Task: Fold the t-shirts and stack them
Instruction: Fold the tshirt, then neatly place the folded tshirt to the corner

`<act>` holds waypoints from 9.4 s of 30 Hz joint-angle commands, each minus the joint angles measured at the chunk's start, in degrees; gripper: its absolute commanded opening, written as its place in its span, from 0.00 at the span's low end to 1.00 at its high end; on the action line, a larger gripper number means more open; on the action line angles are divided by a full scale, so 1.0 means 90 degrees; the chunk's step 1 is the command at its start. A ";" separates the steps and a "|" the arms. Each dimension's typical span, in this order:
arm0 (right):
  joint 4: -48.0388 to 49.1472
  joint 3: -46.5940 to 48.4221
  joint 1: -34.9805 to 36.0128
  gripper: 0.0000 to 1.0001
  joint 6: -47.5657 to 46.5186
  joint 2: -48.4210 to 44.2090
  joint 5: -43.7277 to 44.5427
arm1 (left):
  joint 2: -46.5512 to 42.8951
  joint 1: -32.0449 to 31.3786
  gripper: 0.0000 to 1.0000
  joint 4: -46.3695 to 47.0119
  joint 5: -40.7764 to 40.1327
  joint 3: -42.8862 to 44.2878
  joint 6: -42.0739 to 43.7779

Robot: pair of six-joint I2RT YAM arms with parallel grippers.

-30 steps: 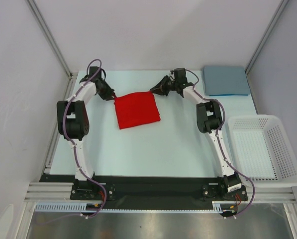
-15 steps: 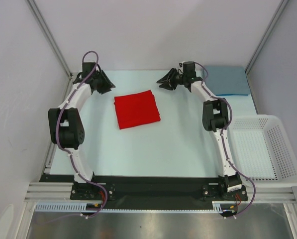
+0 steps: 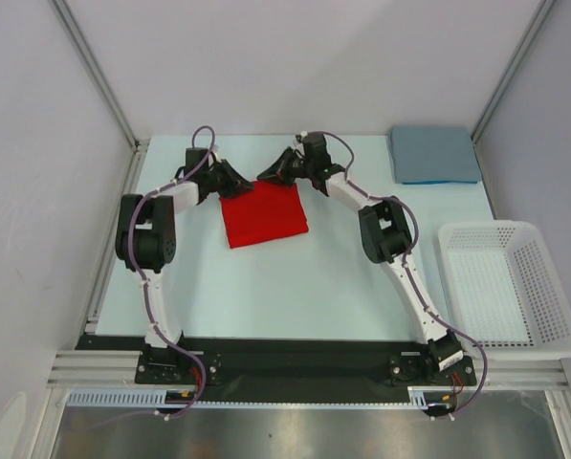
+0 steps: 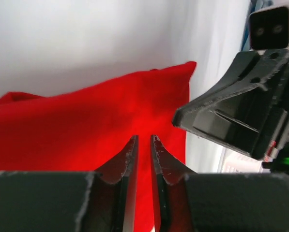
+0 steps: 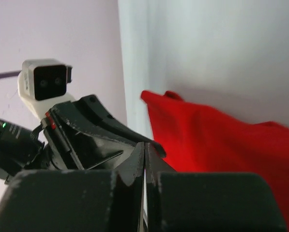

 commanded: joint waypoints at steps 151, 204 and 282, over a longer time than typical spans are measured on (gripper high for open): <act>-0.0484 -0.5626 -0.1896 0.77 -0.1960 -0.3830 -0.1426 | -0.1604 -0.4370 0.00 -0.1710 -0.5398 -0.0544 0.6797; -0.2101 -0.1604 -0.0508 0.00 -0.2912 -0.1073 0.0935 | -0.3039 -0.3920 0.28 -0.2256 -0.4022 -0.0906 0.6251; -0.4535 0.1933 -0.2451 0.00 -1.1197 -0.2920 0.5624 | -0.6390 -0.3666 0.34 -0.3067 -0.2156 -0.4109 0.4150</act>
